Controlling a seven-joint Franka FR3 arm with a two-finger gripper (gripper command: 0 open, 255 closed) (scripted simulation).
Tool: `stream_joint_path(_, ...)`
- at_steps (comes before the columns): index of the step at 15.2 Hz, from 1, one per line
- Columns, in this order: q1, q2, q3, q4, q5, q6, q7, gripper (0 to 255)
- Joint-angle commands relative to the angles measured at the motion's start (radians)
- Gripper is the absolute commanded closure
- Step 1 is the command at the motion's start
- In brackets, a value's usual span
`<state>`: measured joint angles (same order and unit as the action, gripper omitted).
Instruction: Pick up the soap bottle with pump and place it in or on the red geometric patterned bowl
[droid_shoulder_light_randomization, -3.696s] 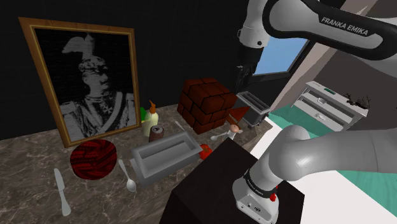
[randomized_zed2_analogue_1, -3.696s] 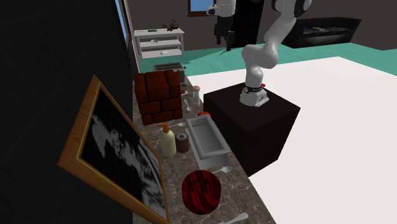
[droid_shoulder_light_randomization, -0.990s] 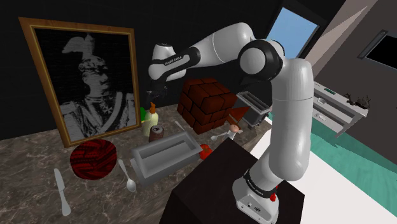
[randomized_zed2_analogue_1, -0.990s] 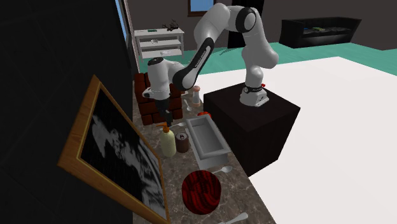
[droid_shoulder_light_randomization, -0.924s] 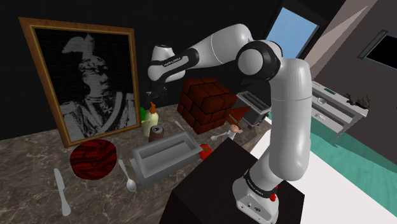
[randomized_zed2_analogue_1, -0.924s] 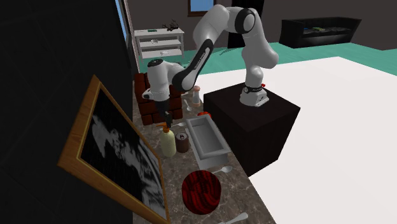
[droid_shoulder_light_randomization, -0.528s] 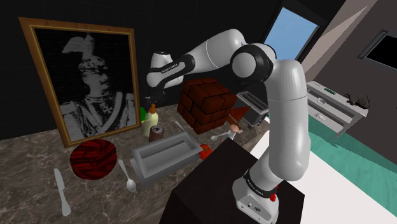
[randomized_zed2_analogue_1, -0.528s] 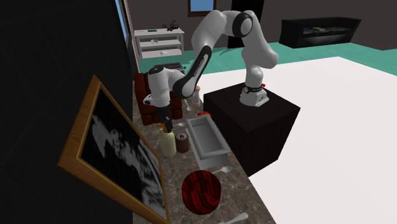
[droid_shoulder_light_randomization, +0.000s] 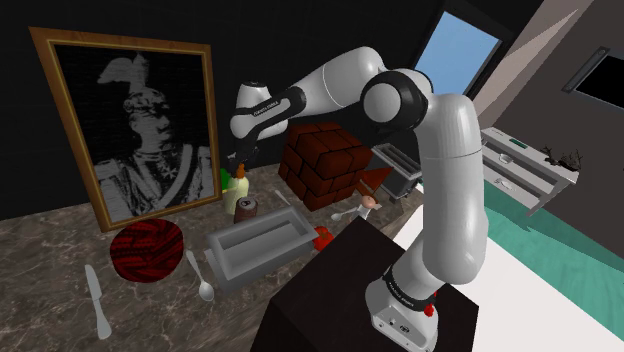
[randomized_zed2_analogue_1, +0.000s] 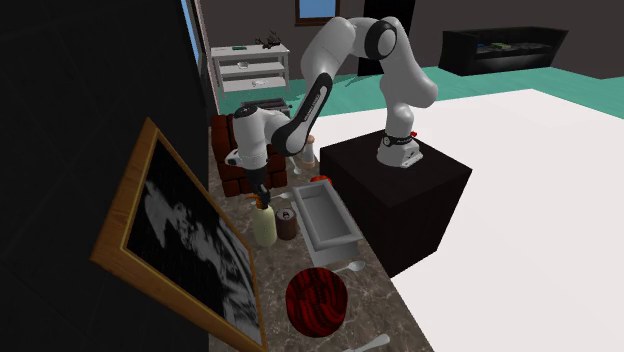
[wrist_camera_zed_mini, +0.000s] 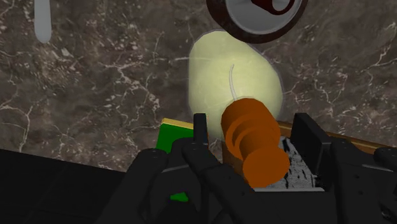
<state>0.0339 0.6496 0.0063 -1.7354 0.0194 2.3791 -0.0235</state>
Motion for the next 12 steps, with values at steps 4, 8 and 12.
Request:
stream_joint_path(4,0.0,0.0,0.0,0.0,0.0,0.0,0.0,255)
stream_joint_path(8,0.0,0.0,0.0,0.0,0.0,0.0,0.0,255)
stream_joint_path(12,0.0,-0.028,0.0,-0.002,0.0,-0.026,0.001,255)
